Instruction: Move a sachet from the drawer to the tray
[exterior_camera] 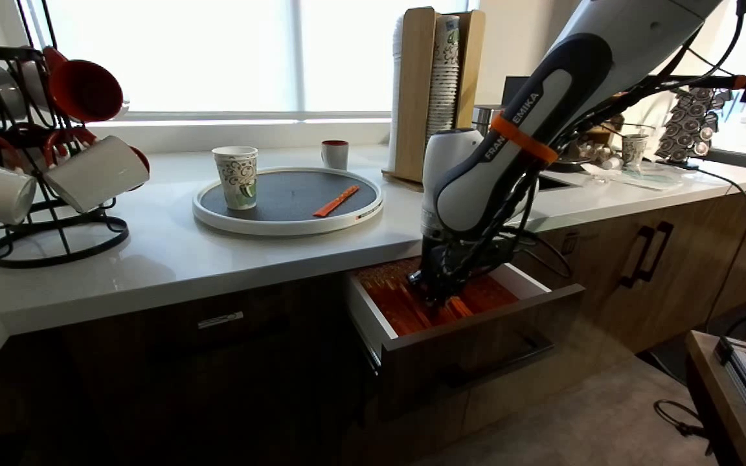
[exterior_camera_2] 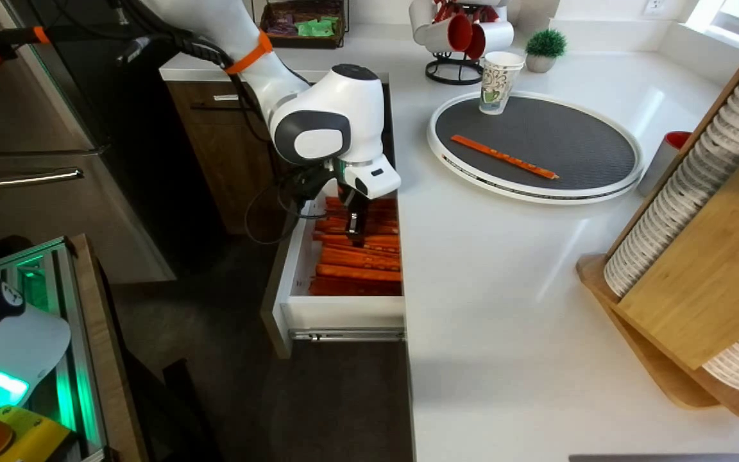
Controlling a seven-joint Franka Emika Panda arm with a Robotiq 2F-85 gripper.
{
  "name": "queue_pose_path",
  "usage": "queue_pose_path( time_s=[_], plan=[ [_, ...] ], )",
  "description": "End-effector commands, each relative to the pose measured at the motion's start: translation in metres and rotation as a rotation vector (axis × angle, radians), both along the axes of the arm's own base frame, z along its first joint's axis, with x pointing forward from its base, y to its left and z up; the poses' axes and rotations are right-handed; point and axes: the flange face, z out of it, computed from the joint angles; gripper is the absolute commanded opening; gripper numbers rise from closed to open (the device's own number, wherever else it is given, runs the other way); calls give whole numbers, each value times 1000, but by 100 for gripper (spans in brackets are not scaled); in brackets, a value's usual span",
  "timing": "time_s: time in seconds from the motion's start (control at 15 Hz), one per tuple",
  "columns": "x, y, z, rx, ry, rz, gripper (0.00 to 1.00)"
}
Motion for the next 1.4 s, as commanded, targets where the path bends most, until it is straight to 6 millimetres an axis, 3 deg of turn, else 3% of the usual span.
queue_pose_path(
  time_s=[0.0,0.33,0.47,0.67,0.8,1.07,1.33],
  plan=[
    [1,3,0,-17,-13,12,6],
    [1,10,14,-16,-28,28,26],
    [2,12,22,-17,-40,37,23],
    [4,14,30,-17,-52,42,4],
    [3,13,29,-21,-49,44,17],
    [1,11,28,-24,-41,43,21],
    [-1,9,21,-24,-31,38,38]
  ],
)
